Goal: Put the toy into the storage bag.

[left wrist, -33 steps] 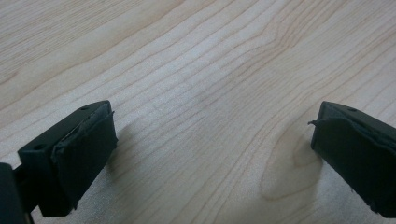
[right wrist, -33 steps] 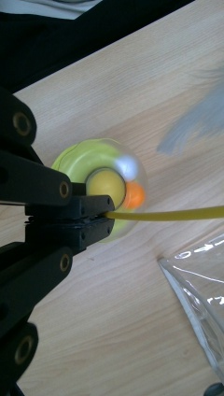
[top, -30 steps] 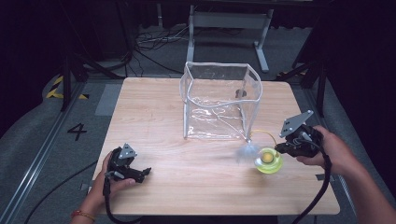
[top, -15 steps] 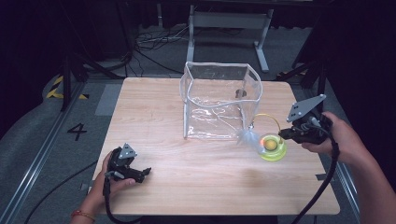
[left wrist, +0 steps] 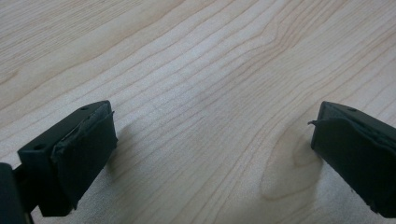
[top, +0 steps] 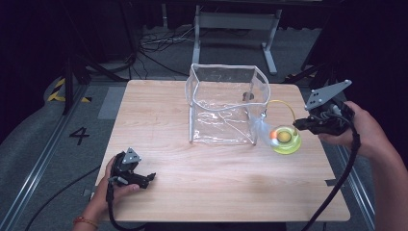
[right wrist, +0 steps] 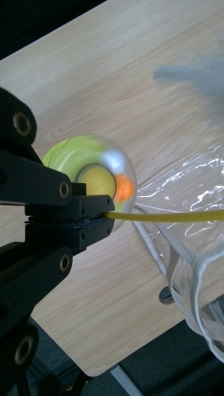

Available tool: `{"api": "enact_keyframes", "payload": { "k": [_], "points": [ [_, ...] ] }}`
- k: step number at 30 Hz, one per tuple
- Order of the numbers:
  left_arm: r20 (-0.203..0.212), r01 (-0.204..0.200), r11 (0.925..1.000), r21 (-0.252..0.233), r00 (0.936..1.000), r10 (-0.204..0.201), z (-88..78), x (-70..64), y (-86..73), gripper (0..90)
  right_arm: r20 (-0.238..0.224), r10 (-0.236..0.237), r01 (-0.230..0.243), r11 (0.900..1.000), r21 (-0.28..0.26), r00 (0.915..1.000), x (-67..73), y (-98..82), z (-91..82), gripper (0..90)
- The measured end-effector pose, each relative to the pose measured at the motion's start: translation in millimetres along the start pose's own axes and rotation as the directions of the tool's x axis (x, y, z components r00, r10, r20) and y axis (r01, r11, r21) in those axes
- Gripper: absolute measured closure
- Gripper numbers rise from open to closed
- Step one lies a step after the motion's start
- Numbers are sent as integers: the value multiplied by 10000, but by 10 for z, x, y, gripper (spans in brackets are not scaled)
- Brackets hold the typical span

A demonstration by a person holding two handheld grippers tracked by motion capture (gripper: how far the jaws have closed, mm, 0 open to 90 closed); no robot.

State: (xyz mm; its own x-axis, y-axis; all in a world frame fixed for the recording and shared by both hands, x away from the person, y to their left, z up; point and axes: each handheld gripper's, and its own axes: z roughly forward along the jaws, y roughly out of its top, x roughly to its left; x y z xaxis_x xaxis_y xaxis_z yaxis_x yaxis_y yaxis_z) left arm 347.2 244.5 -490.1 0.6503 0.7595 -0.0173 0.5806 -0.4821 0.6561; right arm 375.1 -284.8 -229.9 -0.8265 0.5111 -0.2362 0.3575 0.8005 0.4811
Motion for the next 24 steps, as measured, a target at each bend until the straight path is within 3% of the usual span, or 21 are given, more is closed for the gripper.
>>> {"api": "enact_keyframes", "payload": {
  "k": [7, 24],
  "points": [
    [6, 11, 10000, -2, 10000, -11, 0, -1, 0, 4, 289, 108, -103, 9998, -145, 9995, -108, 127, -154, 889],
    [-11, 13, 10000, -4, 10000, -13, -1, -2, -1, 5, 663, 219, -182, 9982, -565, 9976, -269, 440, -326, 889]
  ]
}}
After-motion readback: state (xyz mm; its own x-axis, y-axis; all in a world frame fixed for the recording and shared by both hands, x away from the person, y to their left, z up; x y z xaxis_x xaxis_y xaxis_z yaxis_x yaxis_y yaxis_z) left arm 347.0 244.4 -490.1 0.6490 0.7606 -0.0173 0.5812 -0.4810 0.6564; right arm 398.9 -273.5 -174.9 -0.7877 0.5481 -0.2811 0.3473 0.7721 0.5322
